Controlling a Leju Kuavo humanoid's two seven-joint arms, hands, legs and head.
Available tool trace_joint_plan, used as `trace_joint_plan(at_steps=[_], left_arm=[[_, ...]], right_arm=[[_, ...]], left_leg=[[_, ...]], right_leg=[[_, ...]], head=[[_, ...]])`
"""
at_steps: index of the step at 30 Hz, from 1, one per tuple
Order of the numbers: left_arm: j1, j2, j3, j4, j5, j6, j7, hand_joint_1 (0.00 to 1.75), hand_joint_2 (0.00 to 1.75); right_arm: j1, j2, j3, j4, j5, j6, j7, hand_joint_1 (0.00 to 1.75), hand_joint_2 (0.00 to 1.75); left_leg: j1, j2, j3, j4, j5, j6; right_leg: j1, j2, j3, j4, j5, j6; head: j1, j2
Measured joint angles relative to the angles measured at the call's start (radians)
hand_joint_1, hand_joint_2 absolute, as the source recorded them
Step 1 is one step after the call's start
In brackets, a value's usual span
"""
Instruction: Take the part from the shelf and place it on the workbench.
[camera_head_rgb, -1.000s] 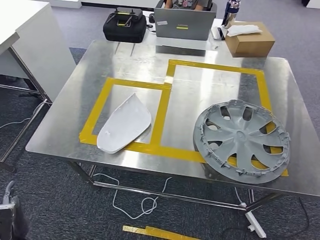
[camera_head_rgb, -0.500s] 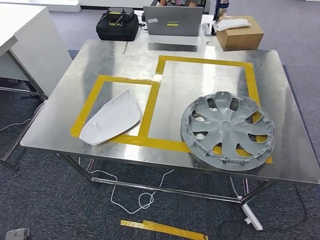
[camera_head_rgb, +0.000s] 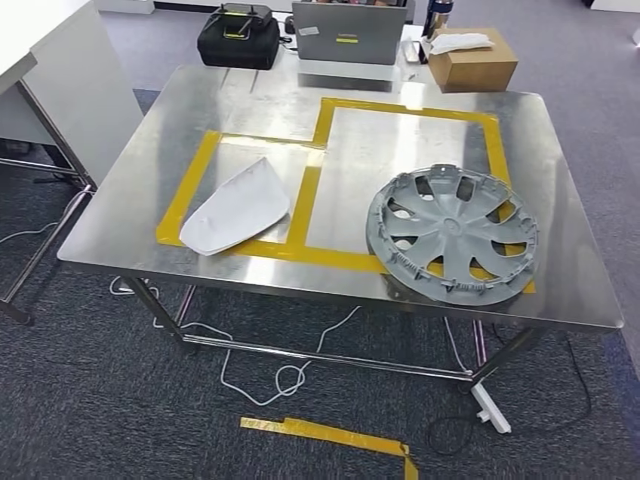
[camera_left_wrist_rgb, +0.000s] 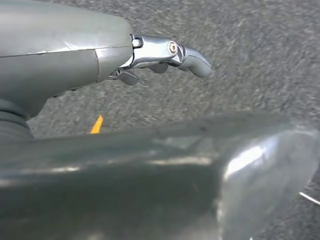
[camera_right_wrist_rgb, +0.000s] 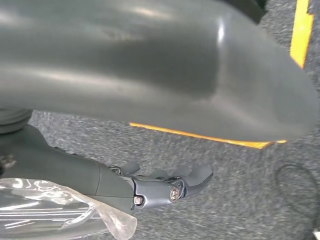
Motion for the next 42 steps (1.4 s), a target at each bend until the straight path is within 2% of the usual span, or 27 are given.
trace_joint_plan(at_steps=[2, 4, 7, 9, 11, 12, 13, 14, 15, 17, 18, 20, 22, 23, 24, 26, 27, 28, 29, 30, 32, 34, 35, 37, 38, 40, 42], left_arm=[[-0.002, 0.000, 0.003, 0.006, 0.000, 0.000, 0.000, 0.00, 0.00], [-0.004, 0.000, 0.006, 0.009, 0.000, 0.000, 0.000, 0.00, 0.00], [-0.006, 0.001, 0.012, 0.013, 0.000, 0.000, 0.000, 0.00, 0.00], [-0.005, 0.002, 0.015, 0.016, 0.000, 0.000, 0.000, 0.00, 0.00], [-0.005, 0.002, 0.018, 0.018, 0.000, 0.000, 0.001, 0.00, 0.00], [-0.005, 0.002, 0.020, 0.020, 0.000, 0.000, 0.001, 0.00, 0.00], [-0.006, 0.002, 0.021, 0.021, 0.000, 0.000, 0.002, 0.00, 0.00], [-0.006, 0.002, 0.021, 0.022, -0.003, -0.001, 0.008, 0.00, 0.00], [-0.006, 0.002, 0.021, 0.024, -0.009, -0.002, 0.019, 0.00, 0.00], [-0.006, 0.002, 0.022, 0.031, -0.025, -0.010, 0.053, 0.00, 0.00], [-0.007, 0.002, 0.023, 0.039, -0.033, -0.016, 0.067, 0.00, 0.00], [-0.007, 0.002, 0.027, 0.058, -0.050, -0.035, 0.082, 0.00, 0.00], [-0.008, 0.000, 0.033, 0.080, -0.076, -0.058, 0.081, 0.00, 0.00], [-0.010, 0.000, 0.037, 0.089, -0.090, -0.070, 0.078, 0.00, 0.00], [-0.012, -0.001, 0.041, 0.096, -0.104, -0.082, 0.072, 0.00, 0.00], [-0.019, -0.001, 0.051, 0.107, -0.125, -0.102, 0.061, 0.00, 0.00], [-0.022, 0.000, 0.058, 0.111, -0.133, -0.111, 0.055, 0.00, 0.00], [-0.026, 0.000, 0.065, 0.115, -0.139, -0.117, 0.052, 0.00, 0.00], [-0.029, 0.000, 0.070, 0.118, -0.143, -0.122, 0.049, 0.00, 0.00], [-0.032, 0.000, 0.075, 0.120, -0.145, -0.127, 0.047, 0.00, 0.00], [-0.036, 0.001, 0.083, 0.122, -0.147, -0.135, 0.046, 0.00, 0.00], [-0.039, 0.001, 0.089, 0.124, -0.148, -0.142, 0.045, 0.00, 0.00], [-0.040, 0.001, 0.092, 0.125, -0.149, -0.145, 0.044, 0.00, 0.00], [-0.041, 0.002, 0.098, 0.126, -0.150, -0.151, 0.042, 0.00, 0.00], [-0.041, 0.003, 0.101, 0.127, -0.151, -0.155, 0.041, 0.00, 0.00], [-0.041, 0.006, 0.111, 0.128, -0.158, -0.174, 0.039, 0.00, 0.00], [-0.045, 0.016, 0.121, 0.132, -0.170, -0.200, 0.030, 0.00, 0.00]], right_arm=[[-0.002, 0.000, -0.001, 0.000, 0.000, 0.000, 0.000, 0.00, 0.00], [-0.005, 0.000, -0.001, 0.000, 0.000, 0.000, 0.000, 0.00, 0.00], [-0.004, 0.000, -0.002, 0.000, 0.000, 0.000, 0.000, 0.00, 0.00], [-0.003, 0.000, -0.002, 0.000, 0.000, 0.000, 0.000, 0.00, 0.00], [-0.003, 0.000, -0.002, 0.000, 0.000, 0.001, 0.000, 0.00, 0.00], [-0.003, 0.000, -0.002, 0.000, 0.000, 0.001, 0.000, 0.00, 0.00], [-0.003, 0.000, -0.002, 0.000, 0.000, 0.001, 0.000, 0.00, 0.00], [-0.003, 0.000, -0.002, 0.000, 0.000, 0.001, 0.001, 0.00, 0.00], [-0.004, 0.000, -0.002, 0.001, 0.002, 0.002, 0.002, 0.00, 0.00], [-0.007, 0.000, -0.003, 0.003, 0.009, 0.007, 0.003, 0.00, 0.00], [-0.009, 0.000, -0.006, 0.007, 0.016, 0.012, 0.000, 0.00, 0.00], [-0.019, 0.000, -0.017, 0.017, 0.033, 0.029, -0.013, 0.00, 0.00], [-0.031, 0.000, -0.036, 0.032, 0.057, 0.051, -0.030, 0.00, 0.00], [-0.037, 0.000, -0.048, 0.040, 0.069, 0.062, -0.038, 0.00, 0.00], [-0.044, 0.000, -0.059, 0.048, 0.079, 0.073, -0.046, 0.00, 0.00], [-0.060, 0.000, -0.080, 0.062, 0.092, 0.090, -0.059, 0.00, 0.00], [-0.068, 0.000, -0.089, 0.069, 0.095, 0.097, -0.064, 0.00, 0.00], [-0.075, 0.000, -0.096, 0.074, 0.096, 0.102, -0.067, 0.00, 0.00], [-0.079, 0.000, -0.103, 0.079, 0.098, 0.106, -0.070, 0.00, 0.00], [-0.084, 0.000, -0.110, 0.082, 0.098, 0.112, -0.072, 0.00, 0.00], [-0.094, 0.000, -0.123, 0.088, 0.103, 0.125, -0.076, 0.00, 0.00], [-0.107, 0.000, -0.135, 0.093, 0.108, 0.137, -0.081, 0.00, 0.00], [-0.111, 0.000, -0.139, 0.095, 0.111, 0.141, -0.083, 0.00, 0.00], [-0.114, 0.000, -0.150, 0.101, 0.119, 0.151, -0.088, 0.00, 0.00], [-0.117, 0.000, -0.156, 0.104, 0.128, 0.158, -0.092, 0.00, 0.00], [-0.128, 0.000, -0.167, 0.115, 0.157, 0.174, -0.107, 0.00, 0.00], [-0.145, 0.000, -0.181, 0.134, 0.198, 0.190, -0.130, 0.00, 0.00]], left_leg=[[-0.002, 0.000, -0.023, 0.016, 0.011, -0.006], [-0.005, 0.000, -0.038, 0.030, 0.022, -0.016], [-0.005, -0.002, -0.051, 0.040, 0.029, -0.033], [-0.001, -0.010, -0.068, 0.094, -0.037, -0.046], [0.003, -0.015, -0.095, 0.212, -0.141, -0.055], [0.005, -0.015, -0.103, 0.270, -0.171, -0.058], [0.007, -0.015, -0.100, 0.306, -0.177, -0.058], [0.007, -0.015, -0.082, 0.308, -0.162, -0.057], [0.008, -0.016, -0.048, 0.274, -0.134, -0.055], [0.006, -0.018, 0.050, 0.133, -0.091, -0.045], [0.005, -0.020, 0.092, 0.062, -0.087, -0.040], [0.000, -0.023, 0.124, -0.008, -0.090, -0.030], [-0.002, -0.020, 0.109, -0.016, -0.077, -0.019], [-0.001, -0.018, 0.100, -0.018, -0.067, -0.010], [0.000, -0.015, 0.090, -0.021, -0.056, -0.003], [-0.002, -0.010, 0.066, -0.020, -0.038, 0.008], [-0.004, -0.008, 0.052, -0.018, -0.028, 0.009], [-0.006, -0.006, 0.038, -0.016, -0.018, 0.009], [-0.007, -0.005, 0.024, -0.013, -0.009, 0.009], [-0.008, -0.004, 0.010, -0.009, 0.000, 0.008], [-0.009, -0.004, -0.016, 0.002, 0.014, 0.003], [-0.012, -0.004, -0.037, 0.016, 0.029, -0.005], [-0.013, -0.004, -0.045, 0.020, 0.037, -0.009], [-0.012, -0.005, -0.057, 0.023, 0.052, -0.018], [-0.011, -0.009, -0.063, 0.029, 0.043, -0.024], [-0.006, -0.016, -0.086, 0.095, -0.029, -0.039], [0.001, -0.019, -0.119, 0.230, -0.127, -0.052]], right_leg=[[0.000, -0.003, 0.114, -0.154, 0.033, -0.003], [0.001, -0.005, 0.181, -0.266, 0.020, -0.013], [0.000, -0.006, 0.169, -0.282, 0.022, -0.036], [-0.002, -0.009, 0.150, -0.283, 0.041, -0.052], [-0.001, -0.011, 0.126, -0.280, 0.059, -0.059], [0.000, -0.011, 0.113, -0.277, 0.068, -0.058], [0.001, -0.011, 0.098, -0.272, 0.076, -0.057], [0.001, -0.011, 0.083, -0.265, 0.082, -0.056], [0.002, -0.010, 0.069, -0.259, 0.088, -0.054], [0.003, -0.008, 0.049, -0.246, 0.100, -0.049], [0.005, -0.007, 0.042, -0.241, 0.108, -0.045], [0.005, -0.007, 0.028, -0.237, 0.126, -0.033], [0.002, -0.005, 0.017, -0.236, 0.135, -0.020], [0.001, -0.004, 0.007, -0.225, 0.119, -0.014], [0.000, -0.004, -0.007, -0.194, 0.085, -0.010], [-0.001, -0.003, -0.045, -0.076, -0.012, -0.004], [-0.001, -0.003, -0.059, -0.009, -0.048, -0.002], [-0.001, -0.004, -0.062, 0.036, -0.060, -0.001], [-0.001, -0.004, -0.050, 0.049, -0.049, -0.001], [-0.001, -0.004, -0.022, 0.026, -0.022, -0.001], [-0.001, -0.004, 0.077, -0.107, 0.031, -0.006], [0.001, -0.004, 0.165, -0.245, 0.037, -0.012], [0.003, -0.004, 0.182, -0.281, 0.030, -0.014], [0.001, -0.004, 0.172, -0.296, 0.034, -0.024], [0.000, -0.006, 0.164, -0.297, 0.042, -0.032], [-0.004, -0.009, 0.144, -0.297, 0.061, -0.050], [-0.003, -0.011, 0.116, -0.286, 0.078, -0.057]], head=[[0.001, 0.000], [0.001, 0.000], [0.002, 0.000], [-0.001, 0.000], [-0.003, 0.000], [-0.004, 0.000], [-0.004, 0.000], [-0.004, 0.000], [-0.004, 0.000], [-0.004, 0.000], [-0.004, 0.000], [-0.004, 0.000], [-0.004, 0.000], [-0.003, 0.000], [-0.001, 0.000], [0.003, 0.000], [0.003, 0.000], [0.003, 0.000], [0.003, 0.000], [0.003, 0.000], [0.003, 0.000], [0.002, 0.000], [0.002, 0.000], [0.002, 0.000], [0.002, 0.000], [0.000, 0.000], [-0.002, 0.000]])
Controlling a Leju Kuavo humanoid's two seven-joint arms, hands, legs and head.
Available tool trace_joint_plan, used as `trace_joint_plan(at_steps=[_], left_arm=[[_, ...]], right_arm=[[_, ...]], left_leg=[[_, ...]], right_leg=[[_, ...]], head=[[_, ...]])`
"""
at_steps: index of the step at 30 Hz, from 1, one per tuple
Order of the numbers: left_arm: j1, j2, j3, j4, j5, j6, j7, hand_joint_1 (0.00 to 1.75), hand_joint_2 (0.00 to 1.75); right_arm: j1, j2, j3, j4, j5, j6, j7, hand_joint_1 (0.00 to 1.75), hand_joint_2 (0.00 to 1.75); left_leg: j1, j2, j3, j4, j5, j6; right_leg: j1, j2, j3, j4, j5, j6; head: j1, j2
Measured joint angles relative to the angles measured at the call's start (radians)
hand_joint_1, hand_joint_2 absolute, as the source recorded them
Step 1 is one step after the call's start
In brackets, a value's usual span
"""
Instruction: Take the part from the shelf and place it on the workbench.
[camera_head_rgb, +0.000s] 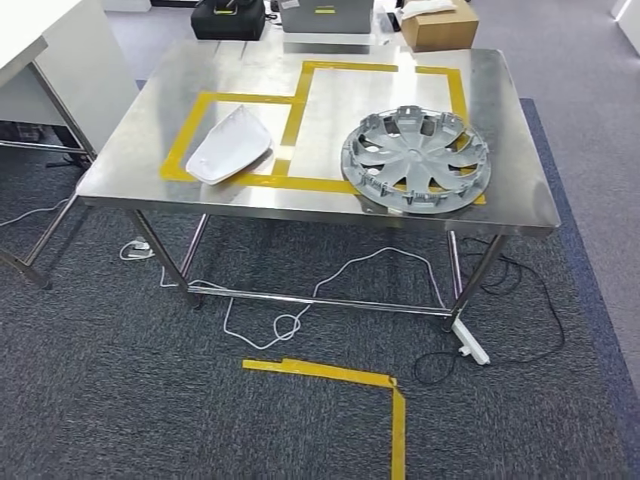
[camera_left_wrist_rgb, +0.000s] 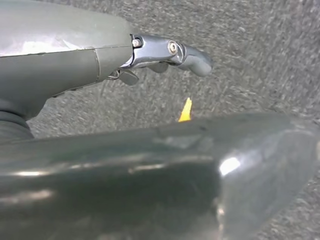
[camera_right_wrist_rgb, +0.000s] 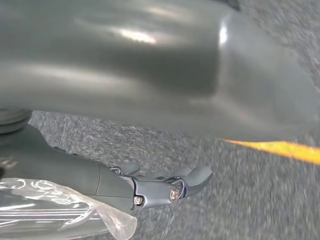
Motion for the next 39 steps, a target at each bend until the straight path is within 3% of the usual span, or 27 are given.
trace_joint_plan(at_steps=[1, 2, 3, 5, 7, 9, 11, 12, 13, 15, 16, 17, 19, 21, 23, 24, 26, 27, 28, 30, 31, 32, 34, 35, 36, 38, 39], left_arm=[[-0.003, 0.006, 0.006, 0.005, -0.005, -0.010, -0.007, 0.00, 0.00], [-0.007, 0.013, 0.012, 0.012, -0.008, -0.018, -0.014, 0.00, 0.00], [-0.010, 0.018, 0.017, 0.018, -0.011, -0.022, -0.019, 0.00, 0.00], [-0.015, 0.027, 0.027, 0.025, -0.016, -0.024, -0.026, 0.00, 0.00], [-0.019, 0.034, 0.033, 0.029, -0.018, -0.024, -0.030, 0.00, 0.00], [-0.023, 0.038, 0.040, 0.034, -0.020, -0.024, -0.034, 0.00, 0.00], [-0.026, 0.040, 0.049, 0.039, -0.026, -0.026, -0.036, 0.00, 0.00], [-0.029, 0.040, 0.054, 0.041, -0.030, -0.029, -0.037, 0.00, 0.00], [-0.032, 0.040, 0.060, 0.043, -0.036, -0.031, -0.039, 0.00, 0.00], [-0.037, 0.040, 0.073, 0.048, -0.050, -0.038, -0.042, 0.00, 0.00], [-0.039, 0.040, 0.080, 0.051, -0.059, -0.041, -0.045, 0.00, 0.00], [-0.042, 0.040, 0.088, 0.054, -0.067, -0.044, -0.048, 0.00, 0.00], [-0.046, 0.039, 0.102, 0.059, -0.080, -0.050, -0.053, 0.00, 0.00], [-0.049, 0.035, 0.114, 0.060, -0.088, -0.053, -0.055, 0.00, 0.00], [-0.052, 0.032, 0.125, 0.061, -0.093, -0.055, -0.056, 0.00, 0.00], [-0.054, 0.031, 0.130, 0.061, -0.097, -0.057, -0.057, 0.00, 0.00], [-0.056, 0.032, 0.142, 0.062, -0.110, -0.057, -0.064, 0.00, 0.00], [-0.057, 0.032, 0.149, 0.064, -0.117, -0.054, -0.067, 0.00, 0.00], [-0.058, 0.030, 0.155, 0.065, -0.121, -0.046, -0.070, 0.00, 0.00], [-0.063, 0.020, 0.161, 0.067, -0.118, -0.020, -0.073, 0.00, 0.00], [-0.066, 0.013, 0.162, 0.068, -0.112, -0.007, -0.073, 0.00, 0.00], [-0.070, 0.007, 0.162, 0.070, -0.104, 0.003, -0.072, 0.00, 0.00], [-0.075, 0.000, 0.158, 0.073, -0.089, 0.013, -0.068, 0.00, 0.00], [-0.076, -0.002, 0.155, 0.074, -0.083, 0.013, -0.065, 0.00, 0.00], [-0.077, -0.003, 0.152, 0.074, -0.078, 0.012, -0.061, 0.00, 0.00], [-0.079, -0.005, 0.145, 0.074, -0.071, 0.006, -0.055, 0.00, 0.00], [-0.079, -0.006, 0.143, 0.074, -0.069, 0.003, -0.053, 0.00, 0.00]], right_arm=[[-0.009, 0.000, -0.008, 0.011, 0.020, 0.006, -0.011, 0.00, 0.00], [-0.019, 0.000, -0.015, 0.022, 0.037, 0.010, -0.021, 0.00, 0.00], [-0.027, 0.000, -0.022, 0.033, 0.050, 0.013, -0.027, 0.00, 0.00], [-0.039, 0.000, -0.034, 0.048, 0.063, 0.016, -0.035, 0.00, 0.00], [-0.047, 0.000, -0.043, 0.059, 0.068, 0.017, -0.038, 0.00, 0.00], [-0.053, 0.000, -0.050, 0.066, 0.073, 0.020, -0.041, 0.00, 0.00], [-0.057, 0.000, -0.060, 0.074, 0.087, 0.025, -0.050, 0.00, 0.00], [-0.059, 0.000, -0.066, 0.078, 0.097, 0.027, -0.055, 0.00, 0.00], [-0.062, 0.000, -0.072, 0.083, 0.108, 0.028, -0.061, 0.00, 0.00], [-0.072, 0.000, -0.084, 0.094, 0.131, 0.031, -0.074, 0.00, 0.00], [-0.078, 0.000, -0.090, 0.100, 0.144, 0.033, -0.081, 0.00, 0.00], [-0.083, 0.000, -0.097, 0.105, 0.154, 0.035, -0.087, 0.00, 0.00], [-0.090, 0.000, -0.108, 0.113, 0.170, 0.038, -0.096, 0.00, 0.00], [-0.097, 0.000, -0.115, 0.116, 0.180, 0.040, -0.101, 0.00, 0.00], [-0.106, 0.000, -0.119, 0.118, 0.187, 0.042, -0.106, 0.00, 0.00], [-0.109, 0.000, -0.121, 0.120, 0.189, 0.042, -0.108, 0.00, 0.00], [-0.111, 0.000, -0.128, 0.126, 0.188, 0.043, -0.109, 0.00, 0.00], [-0.110, 0.000, -0.131, 0.128, 0.183, 0.041, -0.108, 0.00, 0.00], [-0.110, 0.000, -0.134, 0.129, 0.176, 0.040, -0.106, 0.00, 0.00], [-0.105, -0.001, -0.137, 0.126, 0.148, 0.039, -0.090, 0.00, 0.00], [-0.100, -0.001, -0.137, 0.122, 0.131, 0.041, -0.078, 0.00, 0.00], [-0.095, -0.001, -0.137, 0.116, 0.113, 0.043, -0.065, 0.00, 0.00], [-0.087, -0.001, -0.134, 0.103, 0.086, 0.046, -0.044, 0.00, 0.00], [-0.084, -0.001, -0.132, 0.097, 0.078, 0.048, -0.037, 0.00, 0.00], [-0.081, -0.001, -0.131, 0.091, 0.074, 0.051, -0.032, 0.00, 0.00], [-0.077, -0.001, -0.129, 0.080, 0.072, 0.056, -0.028, 0.00, 0.00], [-0.076, -0.001, -0.129, 0.076, 0.072, 0.058, -0.027, 0.00, 0.00]], left_leg=[[0.003, 0.000, -0.009, 0.058, -0.026, -0.004], [0.006, 0.000, -0.005, 0.086, -0.028, -0.007], [0.008, 0.000, 0.018, 0.075, -0.010, -0.008], [0.011, -0.001, 0.109, -0.046, 0.039, -0.004], [0.009, -0.004, 0.187, -0.175, 0.053, 0.003], [0.005, -0.005, 0.198, -0.212, 0.052, 0.012], [0.005, -0.002, 0.178, -0.216, 0.069, 0.028], [0.006, 0.001, 0.167, -0.218, 0.080, 0.038], [0.007, 0.004, 0.153, -0.220, 0.092, 0.047], [0.004, 0.007, 0.124, -0.219, 0.116, 0.055], [0.002, 0.009, 0.107, -0.218, 0.129, 0.055], [0.000, 0.010, 0.090, -0.217, 0.142, 0.055], [-0.003, 0.011, 0.055, -0.213, 0.168, 0.053], [-0.006, 0.010, 0.028, -0.207, 0.191, 0.048], [-0.009, 0.010, 0.015, -0.203, 0.215, 0.040], [-0.008, 0.010, 0.011, -0.203, 0.228, 0.034], [-0.005, 0.007, 0.003, -0.206, 0.242, 0.023], [-0.003, 0.005, -0.003, -0.195, 0.221, 0.016], [-0.001, 0.002, -0.011, -0.166, 0.178, 0.010], [0.005, 0.001, -0.029, -0.051, 0.055, -0.001], [0.007, 0.001, -0.035, 0.017, 0.014, -0.005], [0.010, 0.001, -0.033, 0.073, 0.002, -0.008], [0.015, 0.001, 0.002, 0.105, 0.045, -0.010], [0.017, 0.000, 0.044, 0.070, 0.073, -0.010], [0.017, -0.002, 0.102, 0.005, 0.081, -0.008], [0.016, -0.007, 0.206, -0.144, 0.050, 0.000], [0.014, -0.009, 0.230, -0.189, 0.032, 0.006]], right_leg=[[0.000, -0.001, -0.014, 0.008, 0.008, 0.000], [0.000, -0.002, -0.030, 0.017, 0.015, 0.001], [0.000, -0.002, -0.045, 0.026, 0.021, 0.002], [0.000, -0.001, -0.075, 0.045, 0.032, 0.008], [0.002, 0.000, -0.095, 0.059, 0.042, 0.018], [0.002, -0.001, -0.108, 0.063, 0.058, 0.030], [0.000, 0.001, -0.119, 0.067, 0.059, 0.042], [-0.002, 0.002, -0.128, 0.082, 0.036, 0.047], [-0.003, 0.004, -0.142, 0.117, -0.007, 0.050], [-0.004, 0.006, -0.167, 0.230, -0.113, 0.053], [-0.004, 0.006, -0.172, 0.289, -0.144, 0.054], [-0.004, 0.006, -0.167, 0.327, -0.148, 0.055], [-0.003, 0.006, -0.112, 0.310, -0.090, 0.052], [-0.001, 0.005, -0.001, 0.174, -0.048, 0.044], [0.003, 0.005, 0.098, 0.024, -0.070, 0.034], [0.006, 0.005, 0.122, -0.020, -0.082, 0.029], [0.007, 0.002, 0.108, -0.026, -0.071, 0.020], [0.005, 0.000, 0.095, -0.024, -0.060, 0.012], [0.003, -0.002, 0.081, -0.024, -0.046, 0.005], [0.003, -0.005, 0.049, -0.020, -0.020, -0.002], [0.003, -0.007, 0.030, -0.015, -0.009, -0.002], [0.003, -0.009, 0.009, -0.007, 0.002, 0.000], [0.003, -0.012, -0.036, 0.017, 0.021, 0.004], [0.003, -0.012, -0.059, 0.031, 0.029, 0.007], [0.003, -0.010, -0.078, 0.045, 0.037, 0.011], [0.005, -0.008, -0.107, 0.066, 0.053, 0.021], [0.006, -0.008, -0.117, 0.072, 0.062, 0.027]], head=[[0.000, 0.000], [0.000, 0.000], [0.000, 0.000], [0.000, 0.000], [0.001, 0.000], [0.001, 0.000], [0.001, 0.000], [0.002, 0.000], [0.003, 0.000], [0.006, 0.000], [0.006, 0.000], [0.006, 0.000], [0.006, 0.000], [0.006, 0.000], [0.005, 0.000], [0.005, 0.000], [0.006, 0.000], [0.005, 0.000], [0.002, 0.000], [-0.003, 0.000], [-0.004, 0.000], [-0.004, 0.000], [-0.004, 0.000], [-0.004, 0.000], [-0.004, 0.000], [-0.004, 0.000], [-0.003, 0.000]])
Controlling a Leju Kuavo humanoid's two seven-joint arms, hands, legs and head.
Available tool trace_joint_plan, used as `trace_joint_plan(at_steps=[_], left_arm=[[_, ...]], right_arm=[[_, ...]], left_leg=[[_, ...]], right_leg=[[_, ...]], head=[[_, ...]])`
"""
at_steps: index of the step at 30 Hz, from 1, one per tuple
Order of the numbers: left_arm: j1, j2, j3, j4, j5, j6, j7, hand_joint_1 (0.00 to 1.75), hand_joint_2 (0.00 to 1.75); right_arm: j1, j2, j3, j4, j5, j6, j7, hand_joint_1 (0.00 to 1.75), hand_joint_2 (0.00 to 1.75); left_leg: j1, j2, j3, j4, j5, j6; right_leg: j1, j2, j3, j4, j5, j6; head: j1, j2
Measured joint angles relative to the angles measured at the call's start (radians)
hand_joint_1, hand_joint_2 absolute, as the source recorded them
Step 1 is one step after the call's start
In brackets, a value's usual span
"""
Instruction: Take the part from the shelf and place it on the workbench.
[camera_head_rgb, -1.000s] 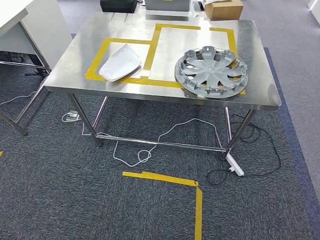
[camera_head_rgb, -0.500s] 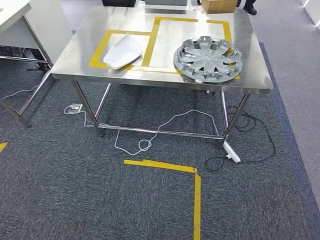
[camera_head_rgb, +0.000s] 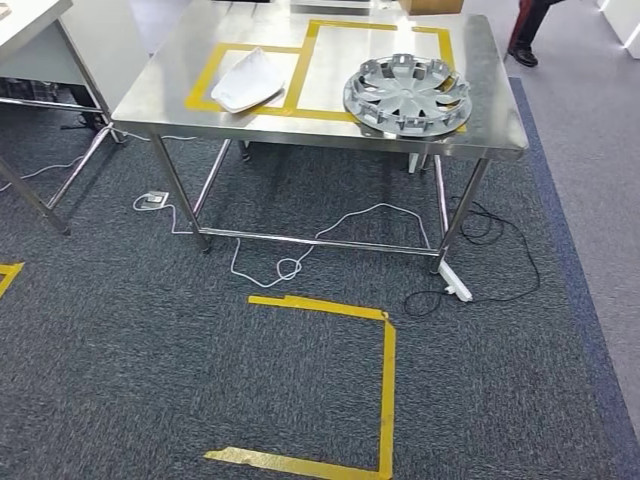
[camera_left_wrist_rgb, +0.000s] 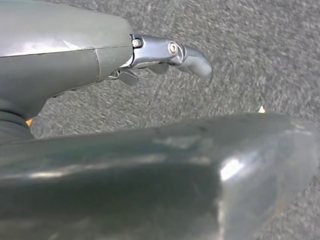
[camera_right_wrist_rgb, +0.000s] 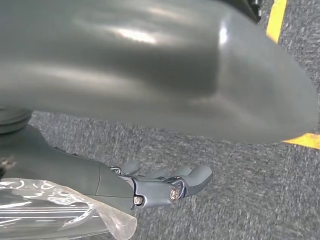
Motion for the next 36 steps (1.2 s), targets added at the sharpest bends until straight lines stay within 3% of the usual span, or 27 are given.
trace_joint_plan(at_steps=[2, 3, 4, 5, 7, 8, 9, 10, 12, 14, 16, 18, 19, 22, 23, 24, 25, 26, 28, 30, 33, 34, 36], left_arm=[[0.001, -0.001, -0.002, 0.000, 0.002, -0.003, 0.001, 0.00, 0.00], [0.001, -0.002, -0.002, 0.000, 0.004, -0.003, 0.001, 0.00, 0.00], [0.002, -0.002, -0.002, 0.000, 0.005, -0.004, 0.001, 0.00, 0.00], [0.002, -0.003, -0.003, 0.000, 0.005, -0.005, 0.001, 0.00, 0.00], [0.002, -0.002, -0.003, 0.000, 0.006, -0.007, 0.001, 0.00, 0.00], [0.002, -0.003, -0.004, 0.000, 0.007, -0.009, 0.001, 0.00, 0.00], [0.002, -0.003, -0.004, 0.000, 0.007, -0.010, 0.001, 0.00, 0.00], [0.002, -0.003, -0.005, 0.000, 0.009, -0.011, 0.002, 0.00, 0.00], [0.002, -0.003, -0.007, -0.001, 0.014, -0.013, 0.005, 0.00, 0.00], [0.002, -0.002, -0.011, -0.002, 0.019, -0.014, 0.008, 0.00, 0.00], [0.002, -0.002, -0.013, -0.003, 0.022, -0.015, 0.010, 0.00, 0.00], [0.004, 0.000, -0.013, -0.004, 0.025, -0.016, 0.013, 0.00, 0.00], [0.006, 0.000, -0.013, -0.005, 0.025, -0.016, 0.014, 0.00, 0.00], [0.011, 0.001, -0.013, -0.007, 0.026, -0.017, 0.014, 0.00, 0.00], [0.011, 0.002, -0.013, -0.008, 0.027, -0.016, 0.013, 0.00, 0.00], [0.012, 0.002, -0.013, -0.008, 0.027, -0.016, 0.013, 0.00, 0.00], [0.012, 0.002, -0.014, -0.008, 0.028, -0.016, 0.013, 0.00, 0.00], [0.013, 0.002, -0.015, -0.008, 0.028, -0.016, 0.013, 0.00, 0.00], [0.013, 0.003, -0.021, -0.010, 0.029, -0.019, 0.013, 0.00, 0.00], [0.009, 0.004, -0.027, -0.013, 0.031, -0.024, 0.013, 0.00, 0.00], [0.015, 0.005, -0.030, -0.017, 0.033, -0.027, 0.013, 0.00, 0.00], [0.018, 0.005, -0.029, -0.017, 0.033, -0.027, 0.013, 0.00, 0.00], [0.021, 0.004, -0.029, -0.018, 0.035, -0.027, 0.014, 0.00, 0.00]], right_arm=[[0.003, 0.000, 0.000, -0.005, 0.000, 0.001, 0.001, 0.00, 0.00], [0.005, 0.000, 0.000, -0.007, 0.001, 0.002, 0.002, 0.00, 0.00], [0.008, 0.000, 0.000, -0.007, 0.001, 0.003, 0.002, 0.00, 0.00], [0.009, 0.000, 0.000, -0.008, 0.002, 0.005, 0.003, 0.00, 0.00], [0.010, 0.000, 0.001, -0.008, 0.005, 0.009, 0.002, 0.00, 0.00], [0.009, -0.001, 0.001, -0.008, 0.007, 0.011, 0.001, 0.00, 0.00], [0.008, -0.001, 0.001, -0.008, 0.012, 0.015, -0.001, 0.00, 0.00], [0.007, -0.002, 0.001, -0.008, 0.018, 0.018, -0.003, 0.00, 0.00], [0.005, -0.004, -0.001, -0.008, 0.031, 0.023, -0.010, 0.00, 0.00], [-0.004, -0.006, -0.002, -0.008, 0.041, 0.026, -0.016, 0.00, 0.00], [-0.011, -0.006, -0.004, -0.006, 0.046, 0.028, -0.022, 0.00, 0.00], [-0.012, -0.006, -0.008, -0.002, 0.051, 0.029, -0.025, 0.00, 0.00], [-0.012, -0.007, -0.010, -0.001, 0.053, 0.028, -0.027, 0.00, 0.00], [-0.016, -0.009, -0.014, 0.007, 0.062, 0.028, -0.040, 0.00, 0.00], [-0.019, -0.010, -0.015, 0.012, 0.066, 0.027, -0.045, 0.00, 0.00], [-0.021, -0.010, -0.017, 0.018, 0.071, 0.027, -0.049, 0.00, 0.00], [-0.023, -0.010, -0.018, 0.024, 0.075, 0.027, -0.052, 0.00, 0.00], [-0.025, -0.011, -0.018, 0.028, 0.078, 0.027, -0.055, 0.00, 0.00], [-0.028, -0.012, -0.020, 0.036, 0.087, 0.028, -0.062, 0.00, 0.00], [-0.032, -0.014, -0.021, 0.044, 0.094, 0.028, -0.067, 0.00, 0.00], [-0.041, -0.018, -0.023, 0.053, 0.099, 0.029, -0.071, 0.00, 0.00], [-0.042, -0.020, -0.024, 0.055, 0.099, 0.029, -0.072, 0.00, 0.00], [-0.041, -0.022, -0.025, 0.059, 0.100, 0.030, -0.074, 0.00, 0.00]], left_leg=[[-0.003, 0.003, -0.008, -0.021, 0.000, 0.017], [-0.004, 0.006, -0.020, -0.020, 0.010, 0.027], [-0.004, 0.009, -0.034, -0.021, 0.022, 0.037], [-0.004, 0.012, -0.050, -0.022, 0.036, 0.044], [-0.009, 0.014, -0.084, -0.021, 0.063, 0.051], [-0.012, 0.016, -0.102, -0.019, 0.077, 0.052], [-0.015, 0.017, -0.120, -0.017, 0.091, 0.052], [-0.017, 0.018, -0.139, -0.013, 0.104, 0.051], [-0.021, 0.019, -0.172, -0.004, 0.128, 0.048], [-0.024, 0.018, -0.192, 0.004, 0.150, 0.041], [-0.023, 0.018, -0.199, 0.003, 0.171, 0.029], [-0.019, 0.016, -0.208, 0.003, 0.173, 0.016], [-0.017, 0.014, -0.215, 0.019, 0.147, 0.010], [-0.010, 0.010, -0.246, 0.170, -0.005, -0.007], [-0.007, 0.010, -0.252, 0.231, -0.030, -0.011], [-0.004, 0.010, -0.249, 0.271, -0.029, -0.015], [-0.002, 0.010, -0.234, 0.283, -0.008, -0.017], [0.000, 0.011, -0.204, 0.259, 0.021, -0.017], [0.002, 0.033, -0.102, 0.122, 0.049, -0.016], [-0.001, 0.054, -0.033, 0.006, 0.033, -0.004], [-0.004, 0.041, -0.045, -0.019, 0.027, 0.022], [-0.004, 0.035, -0.051, -0.019, 0.033, 0.031], [-0.004, 0.022, -0.066, -0.021, 0.047, 0.045]], right_leg=[[-0.003, 0.002, -0.013, 0.004, 0.015, 0.013], [-0.005, 0.004, -0.020, 0.011, 0.003, 0.019], [-0.007, 0.007, -0.031, 0.032, -0.028, 0.024], [-0.009, 0.010, -0.045, 0.072, -0.078, 0.027], [-0.009, 0.012, -0.070, 0.191, -0.177, 0.031], [-0.009, 0.012, -0.073, 0.245, -0.196, 0.031], [-0.009, 0.012, -0.064, 0.277, -0.187, 0.030], [-0.009, 0.012, -0.041, 0.278, -0.155, 0.028], [-0.007, 0.012, 0.054, 0.179, -0.098, 0.019], [-0.003, 0.012, 0.168, 0.017, -0.113, 0.008], [0.003, 0.013, 0.209, -0.066, -0.139, -0.003], [0.002, 0.010, 0.190, -0.071, -0.125, -0.019], [0.001, 0.007, 0.179, -0.072, -0.113, -0.028], [-0.001, 0.000, 0.142, -0.071, -0.079, -0.039], [-0.001, -0.004, 0.128, -0.069, -0.068, -0.037], [-0.001, -0.008, 0.115, -0.066, -0.060, -0.035], [-0.002, -0.014, 0.101, -0.062, -0.053, -0.033], [-0.002, -0.019, 0.088, -0.056, -0.047, -0.031], [-0.001, -0.033, 0.072, -0.039, -0.042, -0.024], [0.004, -0.048, 0.062, -0.022, -0.037, -0.013], [0.004, -0.062, 0.046, -0.006, -0.035, 0.006], [0.002, -0.051, 0.036, 0.012, -0.051, 0.012], [-0.002, -0.013, -0.008, 0.107, -0.117, 0.021]], head=[[-0.001, 0.000], [-0.001, 0.000], [0.000, 0.000], [0.000, 0.000], [0.003, 0.000], [0.003, 0.000], [0.003, 0.000], [0.003, 0.000], [0.003, 0.000], [0.002, 0.000], [0.002, 0.000], [0.001, 0.000], [0.000, 0.000], [-0.007, 0.000], [-0.007, 0.000], [-0.007, 0.000], [-0.007, 0.000], [-0.007, 0.000], [-0.008, 0.000], [-0.008, 0.000], [-0.006, 0.000], [-0.004, 0.000], [0.000, 0.000]])
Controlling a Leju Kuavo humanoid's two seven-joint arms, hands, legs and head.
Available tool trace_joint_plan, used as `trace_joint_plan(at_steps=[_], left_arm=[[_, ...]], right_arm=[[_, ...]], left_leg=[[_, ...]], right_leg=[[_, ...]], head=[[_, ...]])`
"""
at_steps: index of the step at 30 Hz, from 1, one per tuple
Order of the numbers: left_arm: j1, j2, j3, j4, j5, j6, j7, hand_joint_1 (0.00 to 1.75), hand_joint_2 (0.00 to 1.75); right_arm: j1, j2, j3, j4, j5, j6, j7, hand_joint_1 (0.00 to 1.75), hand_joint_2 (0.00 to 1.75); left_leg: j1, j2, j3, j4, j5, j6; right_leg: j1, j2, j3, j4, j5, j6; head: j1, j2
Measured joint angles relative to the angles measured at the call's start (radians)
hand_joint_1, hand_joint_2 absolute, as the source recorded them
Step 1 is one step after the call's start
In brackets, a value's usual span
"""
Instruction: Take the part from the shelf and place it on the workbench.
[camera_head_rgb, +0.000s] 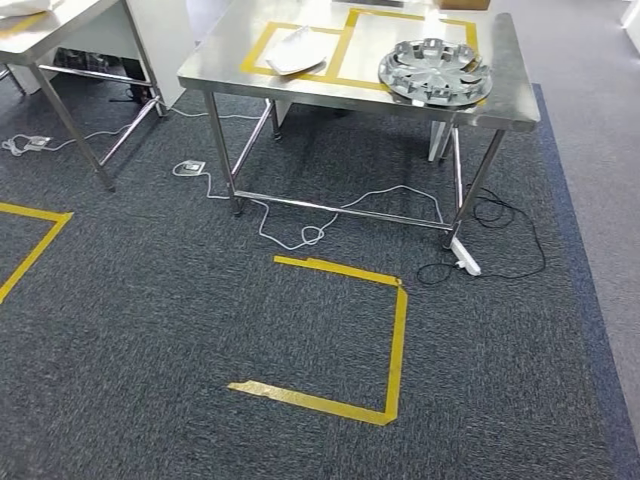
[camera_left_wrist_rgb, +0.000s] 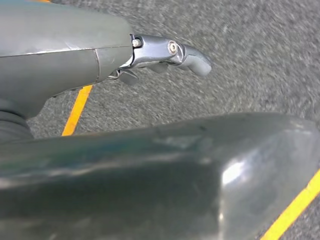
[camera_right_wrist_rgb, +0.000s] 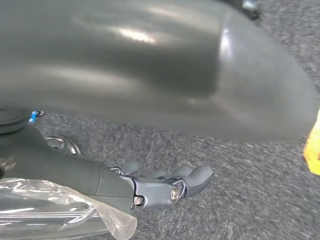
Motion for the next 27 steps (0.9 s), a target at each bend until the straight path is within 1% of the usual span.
trace_joint_plan(at_steps=[1, 2, 3, 4, 5, 6, 7, 8, 9, 10, 11, 12, 13, 14, 15, 16, 17, 18, 19, 20, 21, 22, 23, 24, 25, 26, 27], left_arm=[[0.000, 0.000, 0.000, 0.000, 0.002, 0.000, 0.000, 0.00, 0.00], [0.000, 0.000, 0.000, 0.000, 0.004, 0.000, 0.001, 0.00, 0.00], [0.001, 0.000, 0.000, 0.000, 0.006, 0.000, 0.002, 0.00, 0.00], [0.001, 0.000, 0.000, 0.000, 0.009, 0.000, 0.002, 0.00, 0.00], [0.001, 0.000, 0.000, 0.000, 0.011, 0.000, 0.002, 0.00, 0.00], [0.001, 0.000, 0.000, 0.000, 0.014, 0.001, 0.002, 0.00, 0.00], [0.000, 0.000, 0.000, 0.000, 0.017, 0.001, 0.002, 0.00, 0.00], [-0.002, 0.000, 0.000, 0.000, 0.020, 0.002, 0.001, 0.00, 0.00], [-0.003, 0.000, 0.000, 0.000, 0.023, 0.003, 0.001, 0.00, 0.00], [-0.003, 0.001, 0.000, 0.000, 0.025, 0.004, 0.000, 0.00, 0.00], [-0.003, 0.001, 0.000, 0.000, 0.027, 0.004, 0.000, 0.00, 0.00], [-0.002, 0.002, 0.000, 0.000, 0.028, 0.005, 0.000, 0.00, 0.00], [-0.001, 0.003, 0.000, 0.000, 0.028, 0.006, 0.000, 0.00, 0.00], [-0.001, 0.003, 0.000, 0.000, 0.029, 0.006, 0.000, 0.00, 0.00], [-0.001, 0.004, 0.000, 0.000, 0.029, 0.006, 0.000, 0.00, 0.00], [-0.001, 0.004, 0.000, 0.000, 0.029, 0.006, -0.001, 0.00, 0.00], [-0.002, 0.005, 0.000, 0.001, 0.029, 0.005, -0.001, 0.00, 0.00], [-0.001, 0.008, 0.000, 0.001, 0.028, 0.004, -0.002, 0.00, 0.00], [0.001, 0.012, -0.001, 0.003, 0.027, 0.002, -0.006, 0.00, 0.00], [0.003, 0.018, -0.002, 0.007, 0.027, 0.001, -0.010, 0.00, 0.00], [0.004, 0.025, -0.003, 0.012, 0.027, 0.001, -0.015, 0.00, 0.00], [0.004, 0.033, -0.004, 0.018, 0.027, 0.003, -0.020, 0.00, 0.00], [0.003, 0.039, -0.006, 0.025, 0.028, 0.005, -0.023, 0.00, 0.00], [0.001, 0.047, -0.007, 0.032, 0.029, 0.008, -0.027, 0.00, 0.00], [0.000, 0.052, -0.008, 0.039, 0.031, 0.012, -0.029, 0.00, 0.00], [0.001, 0.056, -0.008, 0.043, 0.032, 0.016, -0.031, 0.00, 0.00], [0.004, 0.057, -0.008, 0.045, 0.034, 0.020, -0.030, 0.00, 0.00]], right_arm=[[0.000, -0.001, -0.001, 0.003, 0.002, 0.001, -0.001, 0.00, 0.00], [0.000, -0.001, -0.001, 0.006, 0.004, 0.002, -0.003, 0.00, 0.00], [0.000, -0.002, -0.001, 0.010, 0.006, 0.003, -0.005, 0.00, 0.00], [0.000, -0.004, -0.001, 0.012, 0.007, 0.003, -0.007, 0.00, 0.00], [0.000, -0.006, -0.001, 0.015, 0.009, 0.003, -0.009, 0.00, 0.00], [-0.001, -0.008, -0.001, 0.017, 0.010, 0.003, -0.012, 0.00, 0.00], [-0.003, -0.011, -0.001, 0.020, 0.012, 0.003, -0.016, 0.00, 0.00], [-0.005, -0.014, -0.001, 0.024, 0.013, 0.002, -0.019, 0.00, 0.00], [-0.007, -0.016, -0.001, 0.030, 0.015, 0.001, -0.023, 0.00, 0.00], [-0.008, -0.018, -0.001, 0.035, 0.017, -0.001, -0.026, 0.00, 0.00], [-0.010, -0.019, -0.001, 0.041, 0.019, -0.004, -0.028, 0.00, 0.00], [-0.012, -0.020, -0.001, 0.046, 0.021, -0.006, -0.030, 0.00, 0.00], [-0.015, -0.022, -0.001, 0.050, 0.022, -0.008, -0.031, 0.00, 0.00], [-0.016, -0.023, -0.001, 0.053, 0.023, -0.010, -0.032, 0.00, 0.00], [-0.017, -0.023, -0.001, 0.056, 0.024, -0.010, -0.032, 0.00, 0.00], [-0.017, -0.024, -0.001, 0.060, 0.024, -0.011, -0.033, 0.00, 0.00], [-0.016, -0.025, -0.001, 0.064, 0.025, -0.011, -0.034, 0.00, 0.00], [-0.017, -0.026, -0.001, 0.070, 0.027, -0.012, -0.036, 0.00, 0.00], [-0.019, -0.027, -0.001, 0.076, 0.028, -0.015, -0.040, 0.00, 0.00], [-0.022, -0.029, -0.001, 0.084, 0.029, -0.018, -0.045, 0.00, 0.00], [-0.026, -0.030, 0.000, 0.092, 0.030, -0.023, -0.050, 0.00, 0.00], [-0.029, -0.032, 0.000, 0.100, 0.030, -0.027, -0.055, 0.00, 0.00], [-0.033, -0.035, 0.001, 0.107, 0.030, -0.031, -0.060, 0.00, 0.00], [-0.035, -0.038, 0.002, 0.115, 0.030, -0.034, -0.064, 0.00, 0.00], [-0.038, -0.042, 0.003, 0.121, 0.029, -0.036, -0.066, 0.00, 0.00], [-0.040, -0.046, 0.005, 0.126, 0.028, -0.037, -0.067, 0.00, 0.00], [-0.042, -0.048, 0.006, 0.129, 0.024, -0.037, -0.065, 0.00, 0.00]], left_leg=[[-0.002, -0.008, -0.009, 0.000, 0.006, 0.003], [-0.005, -0.017, -0.018, 0.001, 0.013, 0.005], [-0.007, -0.026, -0.025, 0.001, 0.018, 0.005], [-0.010, -0.036, -0.031, 0.002, 0.024, 0.005], [-0.013, -0.048, -0.035, 0.002, 0.028, 0.005], [-0.015, -0.059, -0.037, 0.002, 0.032, 0.004], [-0.017, -0.070, -0.039, 0.002, 0.036, 0.002], [-0.019, -0.079, -0.042, 0.004, 0.039, 0.000], [-0.019, -0.089, -0.046, 0.006, 0.042, -0.004], [-0.019, -0.098, -0.051, 0.007, 0.045, -0.009], [-0.018, -0.109, -0.055, 0.008, 0.048, -0.015], [-0.016, -0.119, -0.059, 0.009, 0.050, -0.020], [-0.016, -0.115, -0.064, 0.020, 0.042, -0.025], [-0.016, -0.101, -0.077, 0.048, 0.022, -0.031], [-0.015, -0.080, -0.098, 0.096, -0.011, -0.036], [-0.013, -0.056, -0.127, 0.162, -0.052, -0.042], [-0.010, -0.042, -0.156, 0.232, -0.087, -0.048], [-0.006, -0.034, -0.175, 0.283, -0.106, -0.052], [-0.003, -0.030, -0.179, 0.302, -0.106, -0.056], [0.001, -0.026, -0.163, 0.279, -0.086, -0.058], [0.003, -0.017, -0.130, 0.222, -0.053, -0.059], [0.004, -0.001, -0.091, 0.150, -0.020, -0.059], [0.002, 0.022, -0.058, 0.085, 0.002, -0.055], [-0.001, 0.039, -0.038, 0.042, 0.013, -0.050], [-0.004, 0.049, -0.031, 0.022, 0.014, -0.043], [-0.008, 0.048, -0.034, 0.019, 0.012, -0.036], [-0.009, 0.038, -0.037, 0.019, 0.014, -0.029]], right_leg=[[-0.001, 0.014, -0.028, 0.070, -0.039, 0.001], [-0.001, 0.021, -0.054, 0.135, -0.068, 0.001], [-0.001, 0.024, -0.067, 0.175, -0.081, 0.000], [0.000, 0.026, -0.061, 0.177, -0.074, -0.003], [0.000, 0.030, -0.034, 0.134, -0.049, -0.008], [0.000, 0.040, 0.009, 0.063, -0.015, -0.014], [0.001, 0.063, 0.053, -0.016, 0.011, -0.022], [0.000, 0.086, 0.087, -0.083, 0.030, -0.027], [0.000, 0.102, 0.106, -0.122, 0.037, -0.030], [0.001, 0.109, 0.112, -0.139, 0.035, -0.032], [0.002, 0.101, 0.113, -0.143, 0.038, -0.033], [0.000, 0.088, 0.113, -0.146, 0.041, -0.037], [-0.002, 0.075, 0.113, -0.149, 0.045, -0.042], [-0.005, 0.061, 0.113, -0.153, 0.049, -0.046], [-0.007, 0.046, 0.112, -0.156, 0.051, -0.049], [-0.006, 0.031, 0.111, -0.155, 0.052, -0.051], [-0.006, 0.015, 0.110, -0.154, 0.051, -0.052], [-0.005, 0.000, 0.109, -0.153, 0.050, -0.051], [-0.005, -0.014, 0.108, -0.152, 0.049, -0.050], [-0.005, -0.027, 0.109, -0.150, 0.048, -0.048], [-0.006, -0.039, 0.110, -0.149, 0.045, -0.046], [-0.005, -0.050, 0.113, -0.148, 0.043, -0.042], [-0.003, -0.061, 0.115, -0.145, 0.039, -0.037], [0.000, -0.071, 0.117, -0.143, 0.036, -0.032], [0.003, -0.081, 0.119, -0.141, 0.033, -0.027], [0.004, -0.090, 0.122, -0.140, 0.032, -0.022], [0.003, -0.099, 0.125, -0.140, 0.031, -0.018]], head=[[0.002, 0.000], [0.002, 0.000], [0.002, 0.000], [0.002, 0.000], [0.002, 0.000], [0.002, 0.000], [0.002, 0.000], [0.001, 0.000], [0.001, 0.000], [0.000, 0.000], [0.000, 0.000], [0.000, 0.000], [-0.001, 0.000], [-0.004, 0.000], [-0.006, 0.000], [-0.009, 0.000], [-0.011, 0.000], [-0.011, 0.000], [-0.011, 0.000], [-0.011, 0.000], [-0.011, 0.000], [-0.011, 0.000], [-0.011, 0.000], [-0.010, 0.000], [-0.009, 0.000], [-0.008, 0.000], [-0.007, 0.000]])
